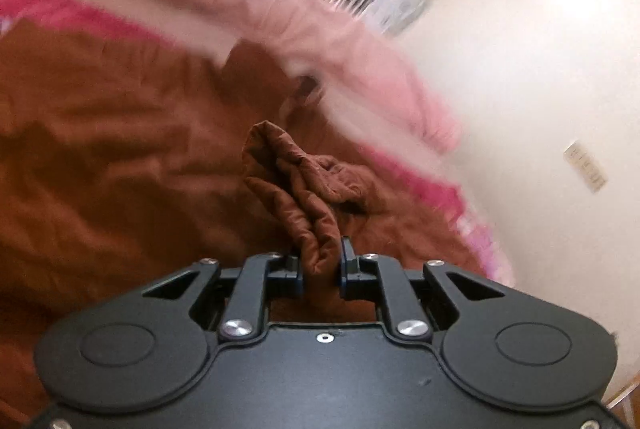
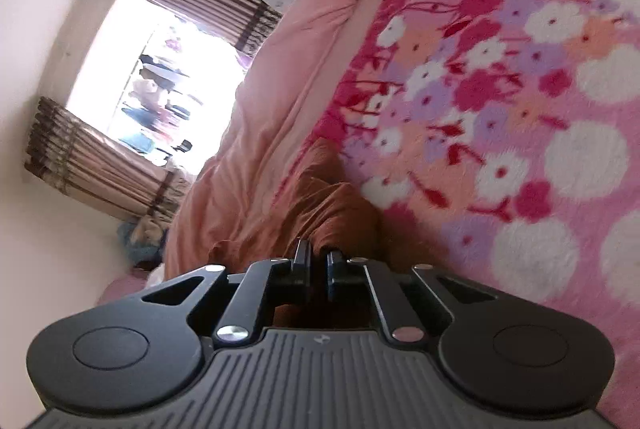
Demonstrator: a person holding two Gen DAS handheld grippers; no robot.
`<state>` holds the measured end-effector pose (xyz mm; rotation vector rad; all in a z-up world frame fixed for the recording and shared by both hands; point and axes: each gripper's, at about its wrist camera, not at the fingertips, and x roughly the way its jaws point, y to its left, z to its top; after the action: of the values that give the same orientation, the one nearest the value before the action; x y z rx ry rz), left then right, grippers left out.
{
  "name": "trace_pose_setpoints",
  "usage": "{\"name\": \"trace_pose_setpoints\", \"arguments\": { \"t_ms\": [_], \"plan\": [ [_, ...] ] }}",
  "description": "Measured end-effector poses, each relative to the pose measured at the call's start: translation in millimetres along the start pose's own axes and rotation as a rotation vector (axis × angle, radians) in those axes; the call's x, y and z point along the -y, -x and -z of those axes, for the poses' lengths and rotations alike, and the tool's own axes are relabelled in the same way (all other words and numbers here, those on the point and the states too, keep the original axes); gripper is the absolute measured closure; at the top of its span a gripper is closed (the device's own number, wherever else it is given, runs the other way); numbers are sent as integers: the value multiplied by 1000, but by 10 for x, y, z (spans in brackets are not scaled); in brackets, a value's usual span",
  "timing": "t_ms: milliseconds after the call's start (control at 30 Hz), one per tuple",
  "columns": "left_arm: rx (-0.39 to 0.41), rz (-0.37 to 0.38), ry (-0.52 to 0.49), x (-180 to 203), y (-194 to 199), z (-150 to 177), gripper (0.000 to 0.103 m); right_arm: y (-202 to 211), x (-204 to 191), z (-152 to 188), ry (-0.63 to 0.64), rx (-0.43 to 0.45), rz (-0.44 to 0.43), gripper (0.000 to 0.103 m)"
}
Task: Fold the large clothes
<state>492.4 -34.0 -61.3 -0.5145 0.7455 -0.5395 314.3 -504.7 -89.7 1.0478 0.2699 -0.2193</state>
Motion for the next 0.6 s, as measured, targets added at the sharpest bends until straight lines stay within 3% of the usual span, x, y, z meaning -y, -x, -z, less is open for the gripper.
{"name": "trace_pose_setpoints", "arguments": {
  "t_ms": [100, 200, 267, 333, 433, 500, 600],
  "plan": [
    [-53, -67, -11, -116, -254, 146, 81, -125, 137, 69, 3, -33, 90, 97],
    [-45, -54, -37, -122, -234, 143, 77, -157, 241, 118, -14, -37, 80, 98],
    [-38, -69, -61, -84, -111, 81, 59, -114, 211, 108, -7, -47, 78, 92],
    [16, -114, -120, -13, 69, 27, 56, 5, 120, 76, 35, -52, 85, 82],
    [103, -137, -208, 132, 330, -91, 56, 251, -186, 72, 189, 29, 124, 71],
    [113, -109, -221, 225, 364, -146, 56, 343, -445, 104, 318, 105, 122, 70],
    [103, -78, -270, 380, 252, -157, 56, 233, -784, 142, 450, 119, 69, 69]
  ]
}}
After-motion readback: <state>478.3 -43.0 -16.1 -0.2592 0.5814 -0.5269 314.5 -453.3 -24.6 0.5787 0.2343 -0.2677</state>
